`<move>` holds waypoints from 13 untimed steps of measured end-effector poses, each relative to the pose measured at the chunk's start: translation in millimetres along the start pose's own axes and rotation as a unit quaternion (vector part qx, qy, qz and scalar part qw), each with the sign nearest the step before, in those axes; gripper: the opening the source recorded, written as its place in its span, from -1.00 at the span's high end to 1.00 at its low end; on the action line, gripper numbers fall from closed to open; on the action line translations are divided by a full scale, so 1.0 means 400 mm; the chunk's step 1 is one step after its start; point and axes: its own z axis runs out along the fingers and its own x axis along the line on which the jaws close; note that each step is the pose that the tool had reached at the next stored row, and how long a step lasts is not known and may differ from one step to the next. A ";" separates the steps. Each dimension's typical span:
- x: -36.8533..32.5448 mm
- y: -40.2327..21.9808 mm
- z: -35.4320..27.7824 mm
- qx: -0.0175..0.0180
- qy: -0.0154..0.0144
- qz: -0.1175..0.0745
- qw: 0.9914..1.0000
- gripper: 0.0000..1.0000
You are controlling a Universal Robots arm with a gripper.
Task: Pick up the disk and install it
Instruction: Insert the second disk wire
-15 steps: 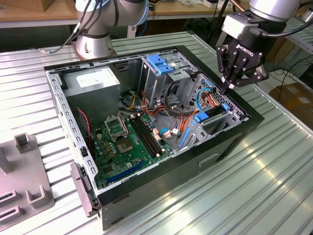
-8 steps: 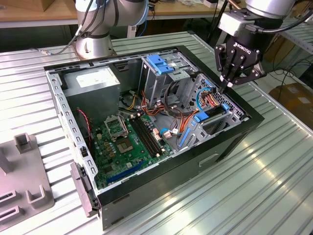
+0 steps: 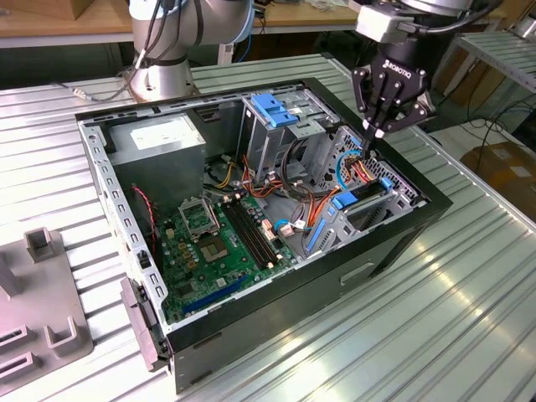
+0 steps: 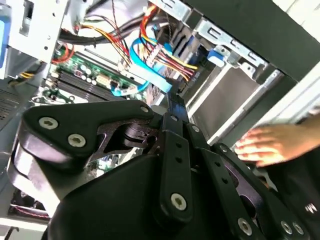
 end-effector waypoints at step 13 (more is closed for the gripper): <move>-0.035 -0.010 0.016 -0.003 0.027 0.001 1.000 0.66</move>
